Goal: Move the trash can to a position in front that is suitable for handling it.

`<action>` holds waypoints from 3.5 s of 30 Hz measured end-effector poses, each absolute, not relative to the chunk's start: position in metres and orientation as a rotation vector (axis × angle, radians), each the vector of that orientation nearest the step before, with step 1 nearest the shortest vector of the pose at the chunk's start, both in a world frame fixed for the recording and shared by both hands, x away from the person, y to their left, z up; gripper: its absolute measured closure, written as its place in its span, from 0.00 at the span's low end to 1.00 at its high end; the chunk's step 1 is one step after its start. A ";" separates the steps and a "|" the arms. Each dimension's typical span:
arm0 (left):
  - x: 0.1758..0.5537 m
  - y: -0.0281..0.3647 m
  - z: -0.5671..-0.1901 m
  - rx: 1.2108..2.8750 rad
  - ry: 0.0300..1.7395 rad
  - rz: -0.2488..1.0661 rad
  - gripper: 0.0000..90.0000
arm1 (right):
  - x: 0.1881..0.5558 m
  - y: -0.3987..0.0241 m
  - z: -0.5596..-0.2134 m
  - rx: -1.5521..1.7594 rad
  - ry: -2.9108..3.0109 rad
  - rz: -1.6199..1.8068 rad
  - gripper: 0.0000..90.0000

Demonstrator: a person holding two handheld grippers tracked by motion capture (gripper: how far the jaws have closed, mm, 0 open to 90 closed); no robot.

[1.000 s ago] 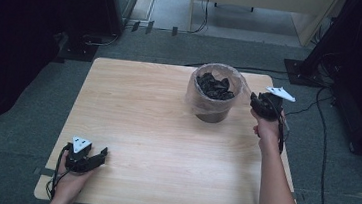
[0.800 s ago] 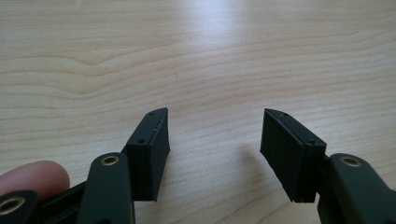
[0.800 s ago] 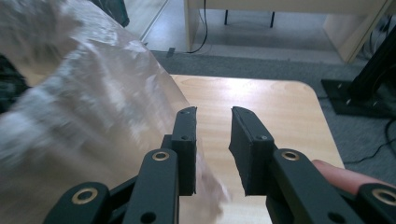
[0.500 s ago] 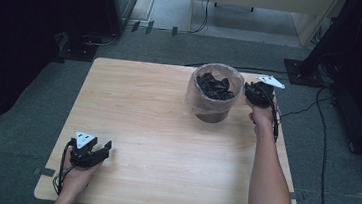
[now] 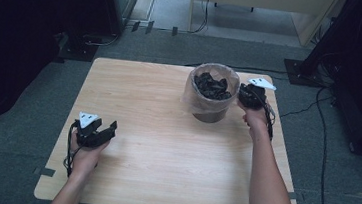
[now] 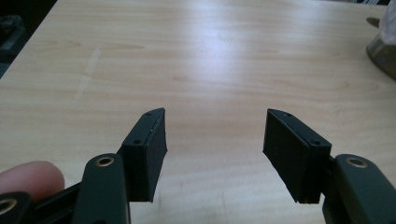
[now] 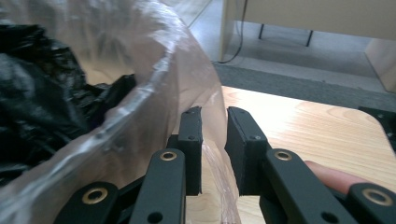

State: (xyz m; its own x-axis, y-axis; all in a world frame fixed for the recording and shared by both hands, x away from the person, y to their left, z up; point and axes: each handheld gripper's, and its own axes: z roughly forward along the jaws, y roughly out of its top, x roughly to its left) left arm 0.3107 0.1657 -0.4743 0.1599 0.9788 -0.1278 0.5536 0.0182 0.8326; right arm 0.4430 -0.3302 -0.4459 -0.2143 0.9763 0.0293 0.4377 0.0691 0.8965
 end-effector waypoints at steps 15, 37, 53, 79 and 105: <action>0.375 0.112 -0.454 1.624 1.418 0.654 0.46 | 0.430 -0.310 -0.443 1.351 1.793 1.116 0.85; 0.459 0.005 -0.452 1.730 1.441 0.630 0.73 | 0.443 -0.284 -0.442 1.416 1.707 1.051 0.85; 0.459 -0.007 -0.452 1.809 1.291 0.606 1.00 | 0.449 -0.269 -0.449 1.439 1.851 1.223 1.00; 0.403 0.033 -0.456 1.787 1.265 0.605 1.00 | 0.396 -0.238 -0.452 1.297 1.963 1.219 1.00; 0.317 0.051 -0.457 1.814 1.240 0.607 1.00 | 0.308 -0.226 -0.453 1.293 2.011 1.247 1.00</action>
